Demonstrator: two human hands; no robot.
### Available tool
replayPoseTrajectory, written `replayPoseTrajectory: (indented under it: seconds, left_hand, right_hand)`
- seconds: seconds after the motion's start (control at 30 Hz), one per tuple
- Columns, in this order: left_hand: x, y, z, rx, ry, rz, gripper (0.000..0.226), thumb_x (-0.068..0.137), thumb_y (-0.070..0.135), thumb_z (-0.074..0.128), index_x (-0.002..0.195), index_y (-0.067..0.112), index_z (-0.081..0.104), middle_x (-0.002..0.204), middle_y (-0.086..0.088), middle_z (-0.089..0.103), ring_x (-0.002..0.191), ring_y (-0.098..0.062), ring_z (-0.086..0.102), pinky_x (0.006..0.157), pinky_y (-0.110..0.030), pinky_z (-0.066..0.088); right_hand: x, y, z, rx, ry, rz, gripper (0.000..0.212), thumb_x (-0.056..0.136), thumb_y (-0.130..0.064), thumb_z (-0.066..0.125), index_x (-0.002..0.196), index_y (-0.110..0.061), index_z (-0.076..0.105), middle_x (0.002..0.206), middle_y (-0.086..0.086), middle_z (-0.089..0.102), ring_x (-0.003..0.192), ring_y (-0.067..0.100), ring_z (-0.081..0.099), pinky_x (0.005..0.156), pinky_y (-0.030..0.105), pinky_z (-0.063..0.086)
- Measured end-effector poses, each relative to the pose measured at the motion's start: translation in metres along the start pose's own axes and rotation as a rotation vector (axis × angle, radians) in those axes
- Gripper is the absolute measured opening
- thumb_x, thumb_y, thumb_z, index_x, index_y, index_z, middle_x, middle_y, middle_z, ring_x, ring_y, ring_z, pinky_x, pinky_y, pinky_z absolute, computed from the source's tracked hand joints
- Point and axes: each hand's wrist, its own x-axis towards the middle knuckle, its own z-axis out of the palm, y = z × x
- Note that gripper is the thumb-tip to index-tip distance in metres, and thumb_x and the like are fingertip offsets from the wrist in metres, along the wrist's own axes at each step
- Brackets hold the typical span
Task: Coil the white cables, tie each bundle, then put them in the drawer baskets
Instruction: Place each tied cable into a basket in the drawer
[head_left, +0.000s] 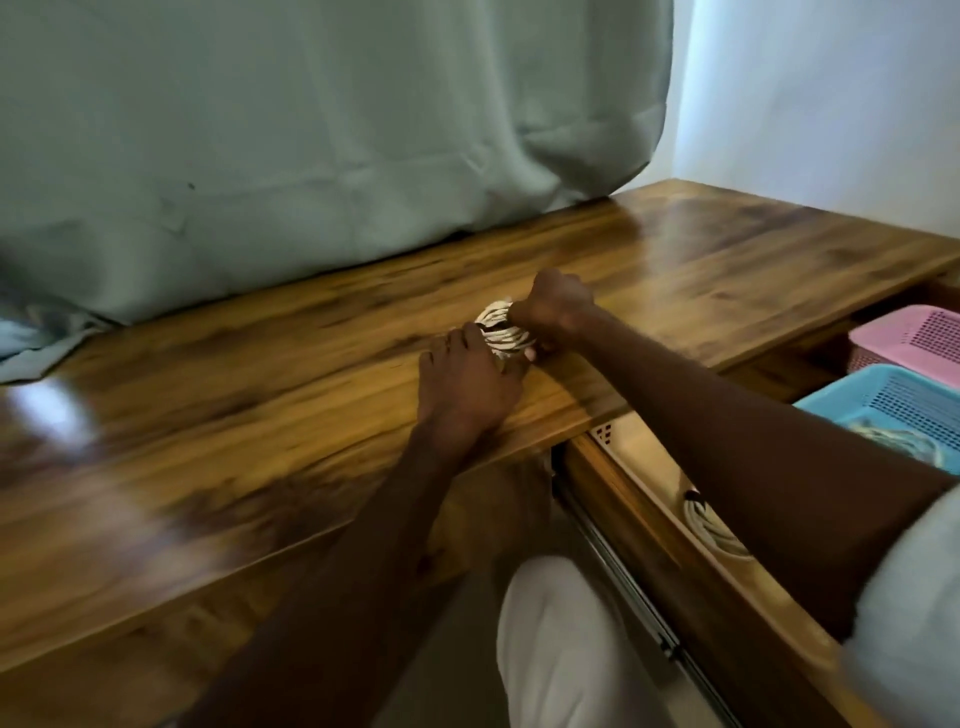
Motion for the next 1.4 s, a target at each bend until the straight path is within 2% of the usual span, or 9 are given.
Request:
replayPoseTrajectory:
  seconds: [0.2,0.43,0.5,0.6,0.7,0.83,1.0,1.13,1.4]
  left_hand:
    - [-0.008,0.015,-0.008,-0.299,-0.002,0.215,0.07,0.095,0.063,0.054,0.149,0.024,0.035,0.143,-0.008,0.057,0.127,-0.027,0.056,0.102,-0.043,0.049]
    - [-0.005,0.133,0.019,-0.31,-0.185,0.53,0.055,0.1,0.062,0.044,0.133,0.018,0.054,0.133,-0.007,0.061,0.123,-0.027,0.056,0.1,-0.049,0.046]
    - [0.004,0.18,0.032,-0.268,-0.233,0.581,0.057,0.099,0.064,0.043,0.131,0.018,0.055,0.131,-0.006,0.061,0.123,-0.028,0.055,0.1,-0.052,0.044]
    - [0.016,0.233,0.054,-0.135,-0.311,0.6,0.074,0.093,0.075,0.039,0.144,0.02,0.045,0.15,-0.005,0.049,0.139,-0.027,0.043,0.11,-0.057,0.033]
    - [0.018,0.247,0.074,0.023,-0.292,0.607,0.107,0.078,0.093,0.03,0.16,0.024,0.02,0.17,-0.002,0.017,0.156,-0.028,0.015,0.119,-0.064,0.012]
    - [0.019,0.245,0.079,0.064,-0.307,0.641,0.118,0.073,0.098,0.024,0.163,0.025,0.007,0.172,-0.001,0.003,0.158,-0.028,0.004,0.121,-0.065,0.006]
    - [0.018,0.245,0.082,0.101,-0.268,0.655,0.12,0.073,0.098,0.028,0.163,0.024,0.004,0.172,-0.002,0.002,0.158,-0.03,0.003,0.121,-0.066,0.007]
    - [0.019,0.245,0.079,0.107,-0.259,0.662,0.12,0.073,0.098,0.029,0.163,0.024,0.005,0.172,-0.002,0.002,0.158,-0.029,0.003,0.121,-0.065,0.008]
    - [0.012,0.244,0.071,0.005,-0.312,0.609,0.112,0.075,0.095,0.035,0.162,0.026,0.016,0.172,-0.003,0.012,0.158,-0.029,0.01,0.123,-0.06,0.01]
  right_hand:
    - [-0.004,0.053,-0.038,0.611,-0.064,0.308,0.032,0.083,-0.014,0.085,0.104,0.006,0.07,0.082,0.018,0.075,0.044,0.021,0.063,0.047,0.03,0.057]
    - [-0.035,0.153,-0.121,0.829,0.182,0.425,0.029,0.081,-0.011,0.087,0.097,0.006,0.068,0.074,0.017,0.066,0.043,0.021,0.059,0.052,0.039,0.062]
    - [-0.041,0.186,-0.148,0.868,0.295,0.452,0.025,0.081,-0.008,0.087,0.093,0.003,0.068,0.078,0.018,0.067,0.046,0.02,0.061,0.046,0.032,0.058]
    - [-0.049,0.24,-0.185,0.897,0.463,0.496,0.02,0.081,-0.007,0.085,0.092,-0.003,0.069,0.085,0.018,0.072,0.048,0.018,0.068,0.045,0.029,0.057]
    - [-0.054,0.295,-0.218,0.928,0.547,0.586,0.014,0.09,-0.004,0.075,0.083,-0.008,0.064,0.076,0.012,0.064,0.056,0.017,0.064,0.037,0.023,0.051]
    - [-0.05,0.368,-0.234,0.835,0.614,0.743,0.015,0.088,-0.008,0.08,0.094,-0.006,0.067,0.103,0.019,0.071,0.07,0.024,0.067,0.038,0.027,0.052]
    - [-0.04,0.398,-0.224,0.605,0.658,0.827,0.06,0.071,-0.019,0.095,0.12,-0.002,0.065,0.106,0.017,0.073,0.081,0.029,0.075,0.051,0.038,0.061]
    - [-0.043,0.383,-0.225,0.377,0.602,0.803,0.045,0.08,-0.028,0.089,0.108,0.0,0.067,0.096,0.013,0.075,0.078,0.027,0.075,0.072,0.042,0.066]
    - [-0.102,0.35,-0.254,-0.028,0.538,0.619,0.019,0.09,-0.021,0.075,0.094,-0.002,0.073,0.078,0.012,0.077,0.064,0.025,0.076,0.072,0.04,0.065]
